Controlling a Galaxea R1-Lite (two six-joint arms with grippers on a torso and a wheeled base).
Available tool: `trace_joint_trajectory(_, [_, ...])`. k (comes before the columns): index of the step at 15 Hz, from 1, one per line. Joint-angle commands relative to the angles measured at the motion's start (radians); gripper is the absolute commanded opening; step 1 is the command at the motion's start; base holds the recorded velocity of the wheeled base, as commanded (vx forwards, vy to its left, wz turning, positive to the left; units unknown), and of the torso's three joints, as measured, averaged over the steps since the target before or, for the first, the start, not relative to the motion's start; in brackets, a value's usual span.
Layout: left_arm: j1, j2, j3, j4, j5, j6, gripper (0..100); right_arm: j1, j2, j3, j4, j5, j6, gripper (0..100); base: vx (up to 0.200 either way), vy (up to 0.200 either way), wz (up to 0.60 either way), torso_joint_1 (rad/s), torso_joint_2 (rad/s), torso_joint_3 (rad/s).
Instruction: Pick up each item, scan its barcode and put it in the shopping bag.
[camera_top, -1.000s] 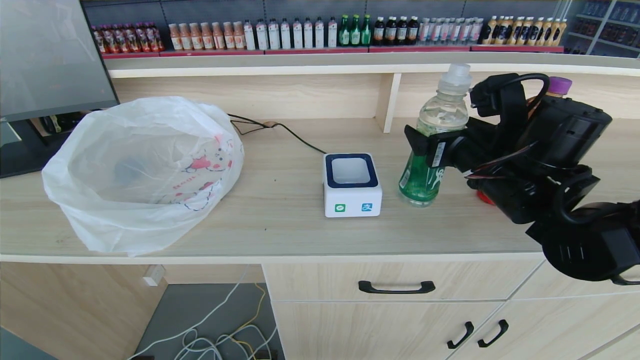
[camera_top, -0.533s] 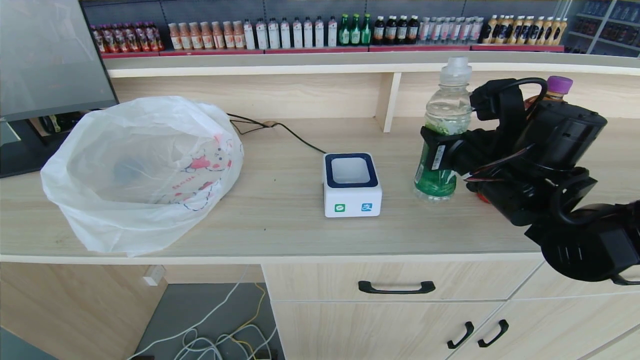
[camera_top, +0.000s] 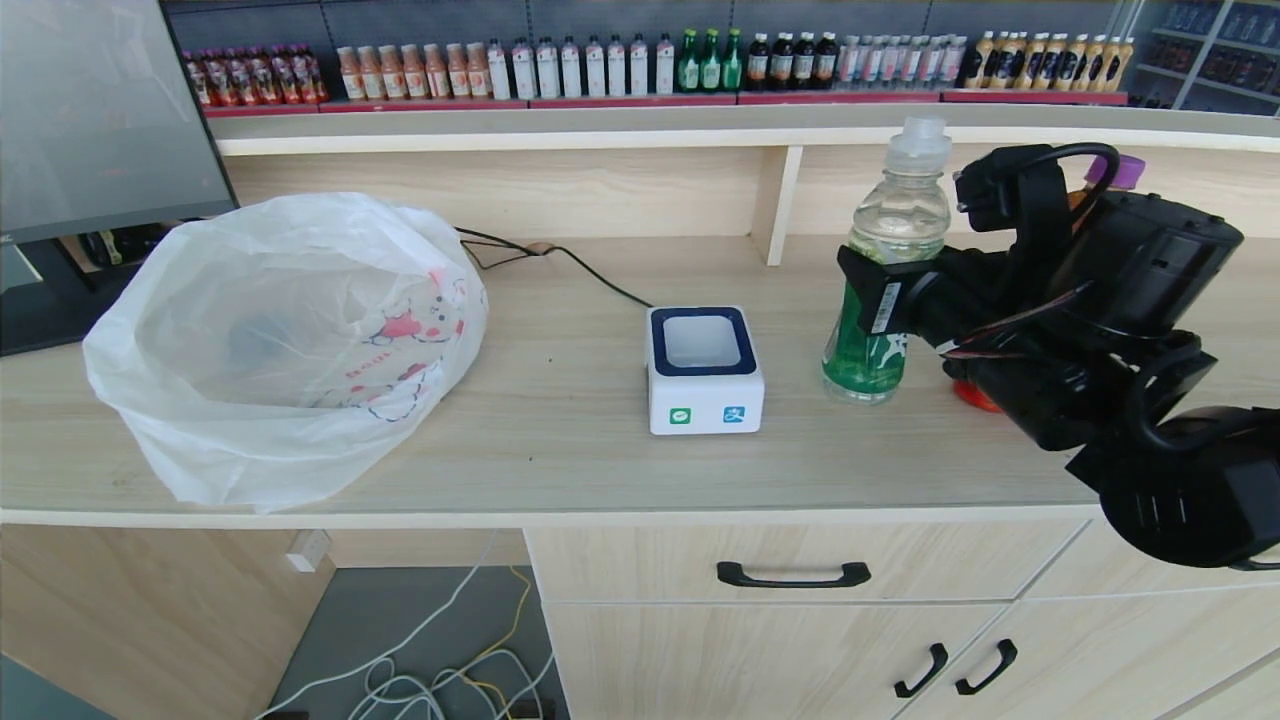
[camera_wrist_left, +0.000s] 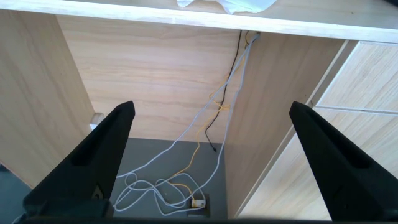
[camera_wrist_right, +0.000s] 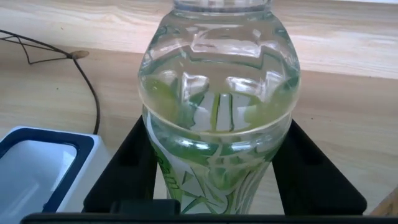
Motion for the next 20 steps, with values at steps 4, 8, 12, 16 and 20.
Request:
trace_joint_trajectory(4, [0.0,0.0,0.0,-0.001,0.0,-0.001,100,0.0,-0.044,0.019,-0.003,0.002,-0.001,0,0.0,0.0,0.0,0.0,0.0,0.0])
trace_joint_trajectory(8, [0.0,0.0,0.0,0.0,0.0,-0.001,100,0.001,-0.087,0.019,-0.011,0.008,-0.001,0,0.0,0.0,0.0,0.0,0.0,0.0])
trace_joint_trajectory(12, [0.0,0.0,0.0,0.0,0.0,0.0,100,0.033,-0.199,0.03,-0.013,0.01,0.005,0,0.0,0.0,0.0,0.0,0.0,0.0])
trace_joint_trajectory(16, [0.0,0.0,0.0,-0.001,0.0,-0.001,100,0.035,-0.314,0.122,-0.02,0.039,0.007,0,0.0,0.0,0.0,0.0,0.0,0.0])
trace_joint_trajectory(20, [0.002,0.0,0.0,0.0,0.0,0.0,100,0.046,-0.375,0.151,-0.022,0.06,0.007,0,0.0,0.0,0.0,0.0,0.0,0.0])
